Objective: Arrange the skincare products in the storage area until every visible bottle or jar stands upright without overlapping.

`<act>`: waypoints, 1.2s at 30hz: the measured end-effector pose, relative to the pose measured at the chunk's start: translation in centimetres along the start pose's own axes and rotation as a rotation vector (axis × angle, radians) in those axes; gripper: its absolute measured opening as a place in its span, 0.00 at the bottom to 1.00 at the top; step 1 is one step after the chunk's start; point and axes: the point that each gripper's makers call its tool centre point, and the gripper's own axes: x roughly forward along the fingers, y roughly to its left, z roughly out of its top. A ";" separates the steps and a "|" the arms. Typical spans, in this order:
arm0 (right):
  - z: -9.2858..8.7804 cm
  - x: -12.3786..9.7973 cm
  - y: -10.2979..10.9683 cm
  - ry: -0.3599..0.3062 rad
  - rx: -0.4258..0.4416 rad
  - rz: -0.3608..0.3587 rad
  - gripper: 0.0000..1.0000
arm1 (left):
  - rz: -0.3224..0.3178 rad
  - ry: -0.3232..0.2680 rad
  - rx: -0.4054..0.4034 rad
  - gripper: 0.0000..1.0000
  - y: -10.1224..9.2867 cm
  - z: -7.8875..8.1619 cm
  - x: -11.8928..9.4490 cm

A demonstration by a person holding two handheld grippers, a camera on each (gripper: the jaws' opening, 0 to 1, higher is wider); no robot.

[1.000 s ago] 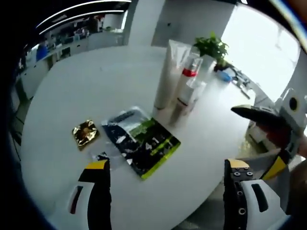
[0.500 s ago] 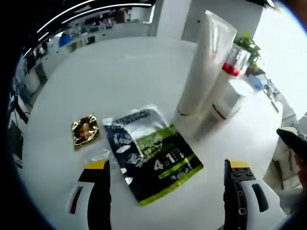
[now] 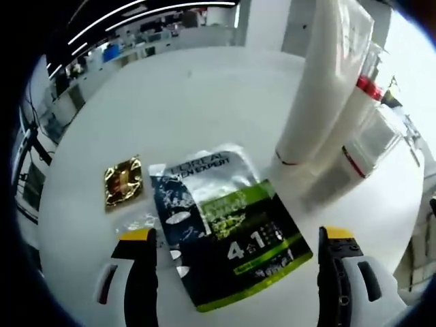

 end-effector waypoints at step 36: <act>-0.4 0.1 -0.6 0.017 0.003 -0.027 0.94 | 0.018 -0.063 0.015 0.55 2.9 -0.2 -1.0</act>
